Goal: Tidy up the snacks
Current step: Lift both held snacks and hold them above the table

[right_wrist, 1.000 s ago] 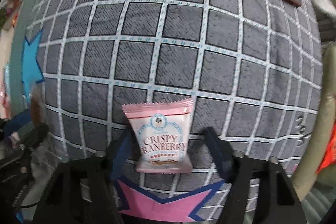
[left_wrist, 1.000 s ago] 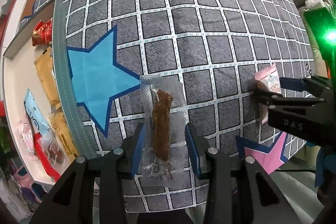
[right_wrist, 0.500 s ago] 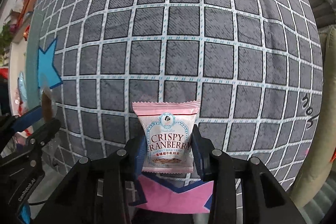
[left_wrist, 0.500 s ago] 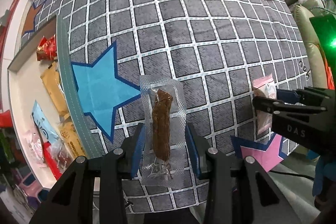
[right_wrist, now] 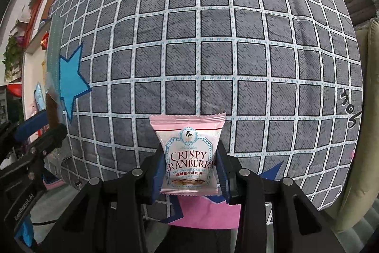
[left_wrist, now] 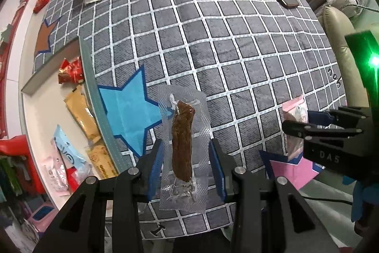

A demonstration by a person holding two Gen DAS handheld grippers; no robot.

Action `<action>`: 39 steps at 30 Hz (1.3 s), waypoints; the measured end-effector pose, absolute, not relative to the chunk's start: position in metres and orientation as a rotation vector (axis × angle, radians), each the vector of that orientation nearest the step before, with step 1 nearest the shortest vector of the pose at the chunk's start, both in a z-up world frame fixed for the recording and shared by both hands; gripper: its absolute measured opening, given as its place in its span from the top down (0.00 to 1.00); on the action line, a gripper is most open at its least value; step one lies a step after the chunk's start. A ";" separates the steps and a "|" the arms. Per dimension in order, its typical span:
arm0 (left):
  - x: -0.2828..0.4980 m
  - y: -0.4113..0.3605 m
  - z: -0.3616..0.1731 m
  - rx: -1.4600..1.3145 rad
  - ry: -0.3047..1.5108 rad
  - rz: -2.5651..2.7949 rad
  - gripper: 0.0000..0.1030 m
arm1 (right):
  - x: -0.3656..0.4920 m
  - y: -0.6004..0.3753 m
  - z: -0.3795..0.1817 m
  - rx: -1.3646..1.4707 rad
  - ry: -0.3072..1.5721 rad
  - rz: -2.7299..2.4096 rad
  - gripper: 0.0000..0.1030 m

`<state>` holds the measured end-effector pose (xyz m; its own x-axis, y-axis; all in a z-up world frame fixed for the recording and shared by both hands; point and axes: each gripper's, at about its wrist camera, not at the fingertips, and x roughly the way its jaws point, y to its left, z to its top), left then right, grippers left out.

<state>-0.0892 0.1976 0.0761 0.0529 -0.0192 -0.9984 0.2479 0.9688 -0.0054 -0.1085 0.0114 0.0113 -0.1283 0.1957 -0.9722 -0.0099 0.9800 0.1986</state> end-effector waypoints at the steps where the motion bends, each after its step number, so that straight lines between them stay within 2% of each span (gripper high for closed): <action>1: -0.088 0.200 0.082 0.185 1.502 -0.205 0.59 | -0.112 0.013 0.017 0.143 1.691 0.177 0.61; 9: -0.087 0.206 0.097 0.199 1.463 -0.214 0.59 | -0.126 0.024 0.058 0.201 1.680 0.171 0.61; 12: -0.082 0.201 0.086 0.209 1.444 -0.217 0.59 | -0.124 0.027 0.076 0.216 1.668 0.179 0.61; 21: -0.078 0.215 0.112 0.208 1.390 -0.209 0.59 | -0.114 0.047 0.134 0.148 1.599 0.211 0.61; 39: -0.067 0.233 0.129 0.197 1.347 -0.172 0.59 | -0.098 0.077 0.165 0.098 1.572 0.282 0.61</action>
<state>-0.0668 0.2330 0.1287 0.2142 -0.0098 -0.9767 0.2361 0.9708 0.0420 -0.0979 0.0766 0.1648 -0.0257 0.2380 -0.9709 -0.1140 0.9642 0.2393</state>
